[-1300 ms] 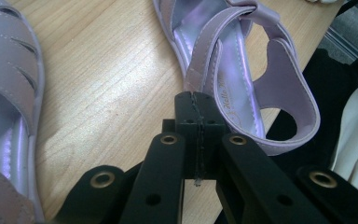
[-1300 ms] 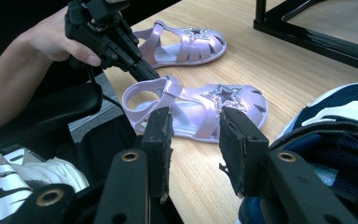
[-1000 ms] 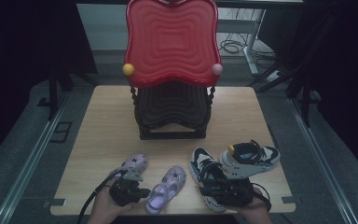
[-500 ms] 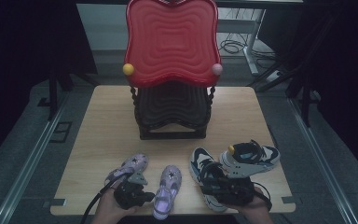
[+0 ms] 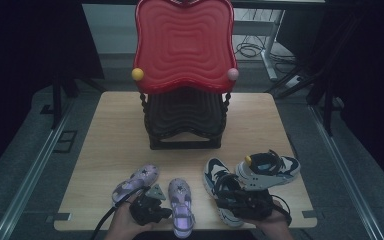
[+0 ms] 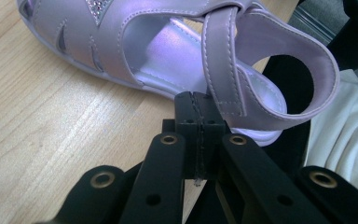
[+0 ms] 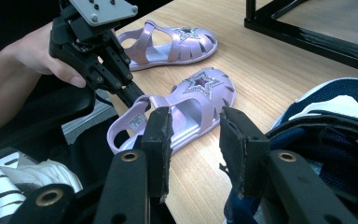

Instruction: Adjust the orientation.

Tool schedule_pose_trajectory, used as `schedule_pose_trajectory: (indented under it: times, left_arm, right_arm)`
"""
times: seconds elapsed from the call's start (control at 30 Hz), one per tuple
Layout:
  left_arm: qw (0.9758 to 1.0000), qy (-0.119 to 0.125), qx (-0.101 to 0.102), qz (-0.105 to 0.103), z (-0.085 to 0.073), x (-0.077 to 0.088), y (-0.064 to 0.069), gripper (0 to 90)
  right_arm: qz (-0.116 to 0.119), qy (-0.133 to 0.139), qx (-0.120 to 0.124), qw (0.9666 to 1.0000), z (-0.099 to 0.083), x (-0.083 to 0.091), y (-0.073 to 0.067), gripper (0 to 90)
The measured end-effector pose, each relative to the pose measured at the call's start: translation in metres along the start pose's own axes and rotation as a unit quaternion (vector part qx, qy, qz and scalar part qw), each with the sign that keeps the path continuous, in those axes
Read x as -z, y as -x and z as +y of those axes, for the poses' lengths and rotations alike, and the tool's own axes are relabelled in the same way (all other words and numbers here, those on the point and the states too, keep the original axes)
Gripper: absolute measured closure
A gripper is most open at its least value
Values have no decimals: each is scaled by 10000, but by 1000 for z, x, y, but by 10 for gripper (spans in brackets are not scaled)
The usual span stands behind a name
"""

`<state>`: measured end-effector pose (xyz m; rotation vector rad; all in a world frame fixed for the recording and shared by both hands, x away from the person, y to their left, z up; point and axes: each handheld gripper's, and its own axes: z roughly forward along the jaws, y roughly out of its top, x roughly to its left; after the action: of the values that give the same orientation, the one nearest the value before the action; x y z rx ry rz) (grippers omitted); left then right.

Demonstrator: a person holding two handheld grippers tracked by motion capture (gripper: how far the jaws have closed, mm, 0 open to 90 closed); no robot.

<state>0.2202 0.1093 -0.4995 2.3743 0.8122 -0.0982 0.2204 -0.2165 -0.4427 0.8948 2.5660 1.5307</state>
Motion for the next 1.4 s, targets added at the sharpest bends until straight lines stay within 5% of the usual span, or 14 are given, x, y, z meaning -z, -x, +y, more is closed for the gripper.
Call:
schedule_pose_trajectory:
  times: [1.17, 1.4]
  left_arm:
    - [10000, 29, 20, -72, 10, -9, 7, 888]
    - [9995, 281, 124, -40, 3, 8, 1, 853]
  right_arm:
    - [-16, -40, -11, 10000, 1, -3, 2, 640]
    - [-11, -16, 3, 10000, 2, -2, 1, 640]
